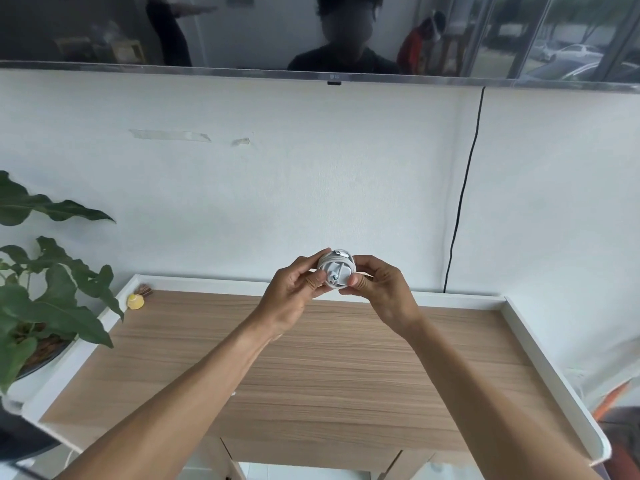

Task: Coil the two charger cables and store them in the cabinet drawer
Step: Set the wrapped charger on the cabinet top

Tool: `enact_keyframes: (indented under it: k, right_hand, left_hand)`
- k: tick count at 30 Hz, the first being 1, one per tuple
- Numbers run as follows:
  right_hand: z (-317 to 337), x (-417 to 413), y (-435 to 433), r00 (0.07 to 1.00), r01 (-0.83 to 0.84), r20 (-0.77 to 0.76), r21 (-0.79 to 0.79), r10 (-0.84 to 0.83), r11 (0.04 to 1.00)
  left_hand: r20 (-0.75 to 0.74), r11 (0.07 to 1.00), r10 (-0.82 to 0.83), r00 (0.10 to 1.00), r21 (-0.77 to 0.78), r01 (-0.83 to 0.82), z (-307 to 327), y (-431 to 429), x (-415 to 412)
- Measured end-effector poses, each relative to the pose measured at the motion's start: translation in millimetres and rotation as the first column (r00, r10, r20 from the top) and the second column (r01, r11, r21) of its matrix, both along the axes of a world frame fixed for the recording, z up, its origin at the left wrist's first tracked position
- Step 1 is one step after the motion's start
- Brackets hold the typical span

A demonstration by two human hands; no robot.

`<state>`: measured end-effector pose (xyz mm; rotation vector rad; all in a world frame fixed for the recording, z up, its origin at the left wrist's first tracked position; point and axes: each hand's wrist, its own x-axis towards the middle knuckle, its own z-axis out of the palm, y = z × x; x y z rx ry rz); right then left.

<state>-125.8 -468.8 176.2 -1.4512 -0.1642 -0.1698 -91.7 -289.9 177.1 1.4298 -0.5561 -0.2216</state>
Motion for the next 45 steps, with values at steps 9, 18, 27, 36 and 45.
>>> enact_keyframes:
  k: [9,18,27,36,45]
  right_hand:
    - [3,0,12,0.998,0.029,0.049,-0.018,-0.028,0.999]
    - [9,3,27,0.997,0.034,0.065,0.008,-0.034,0.999]
    - [10,-2,35,0.99,0.061,0.129,-0.005,-0.06,0.998]
    - [16,-7,33,0.996,0.041,0.079,-0.068,-0.035,0.997]
    - [16,-10,36,0.998,-0.02,0.067,0.019,0.019,1.0]
  left_hand:
    - [-0.035,0.988,0.15,0.988,-0.03,-0.151,-4,-10,-13]
    - [-0.19,0.914,0.362,0.913,-0.121,-0.388,5,-29,-9]
    - [-0.185,0.904,0.358,0.915,-0.175,-0.39,12,-35,-5]
    - [-0.211,0.916,0.238,0.948,-0.275,-0.291,17,-28,-4]
    - [0.212,0.911,0.413,0.886,-0.101,-0.401,7,-27,-19]
